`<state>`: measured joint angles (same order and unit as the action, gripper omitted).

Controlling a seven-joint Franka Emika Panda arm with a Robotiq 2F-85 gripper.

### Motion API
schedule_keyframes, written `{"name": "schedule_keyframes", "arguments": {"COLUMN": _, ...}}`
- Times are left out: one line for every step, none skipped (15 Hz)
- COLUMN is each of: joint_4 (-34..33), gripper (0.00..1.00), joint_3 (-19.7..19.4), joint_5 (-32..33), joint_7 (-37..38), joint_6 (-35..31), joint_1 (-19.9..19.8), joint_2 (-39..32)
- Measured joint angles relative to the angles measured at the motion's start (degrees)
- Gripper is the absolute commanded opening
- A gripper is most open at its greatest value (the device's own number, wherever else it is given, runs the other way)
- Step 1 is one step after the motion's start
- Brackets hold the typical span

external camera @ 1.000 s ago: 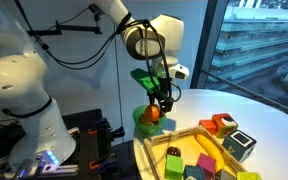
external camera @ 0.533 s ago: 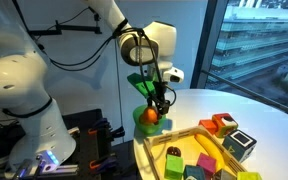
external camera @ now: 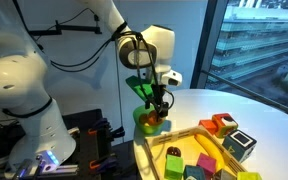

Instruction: Pick up the toy orange from the tray and put it in the green bowl

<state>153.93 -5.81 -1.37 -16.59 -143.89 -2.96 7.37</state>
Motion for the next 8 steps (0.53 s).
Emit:
{"name": "schedule_keyframes", "arguments": {"joint_4": -0.13, "gripper": 1.0, "joint_3": -0.22, "joint_5": 0.01, "joint_7": 0.0, "joint_6": 0.69, "joint_1": -0.17, "joint_2": 0.02}}
{"name": "schedule_keyframes", "arguments": {"joint_4": -0.43, "gripper": 1.0, "joint_3": -0.52, "joint_5": 0.04, "joint_7": 0.0, "joint_6": 1.81, "joint_1": -0.38, "joint_2": 0.07}}
{"name": "schedule_keyframes", "arguments": {"joint_4": -0.86, "gripper": 1.0, "joint_3": -0.78, "joint_5": 0.13, "joint_7": 0.0, "joint_6": 3.14, "joint_1": -0.67, "joint_2": 0.13}}
{"name": "schedule_keyframes", "arguments": {"joint_4": -1.43, "gripper": 1.0, "joint_3": -1.02, "joint_5": 0.41, "joint_7": 0.0, "joint_6": 4.75, "joint_1": -1.1, "joint_2": 0.23}}
{"name": "schedule_keyframes", "arguments": {"joint_4": -2.02, "gripper": 1.0, "joint_3": -1.22, "joint_5": 0.77, "joint_7": 0.0, "joint_6": 6.31, "joint_1": -1.53, "joint_2": 0.37}}
{"name": "schedule_keyframes", "arguments": {"joint_4": -2.71, "gripper": 1.0, "joint_3": -1.43, "joint_5": 1.23, "joint_7": 0.0, "joint_6": 8.03, "joint_1": -1.95, "joint_2": 0.54}}
{"name": "schedule_keyframes", "arguments": {"joint_4": -3.42, "gripper": 1.0, "joint_3": -1.59, "joint_5": 1.78, "joint_7": 0.0, "joint_6": 9.83, "joint_1": -2.37, "joint_2": 0.73}}
{"name": "schedule_keyframes", "arguments": {"joint_4": -4.21, "gripper": 1.0, "joint_3": -1.73, "joint_5": 2.31, "joint_7": 0.0, "joint_6": 11.73, "joint_1": -2.77, "joint_2": 0.91}}
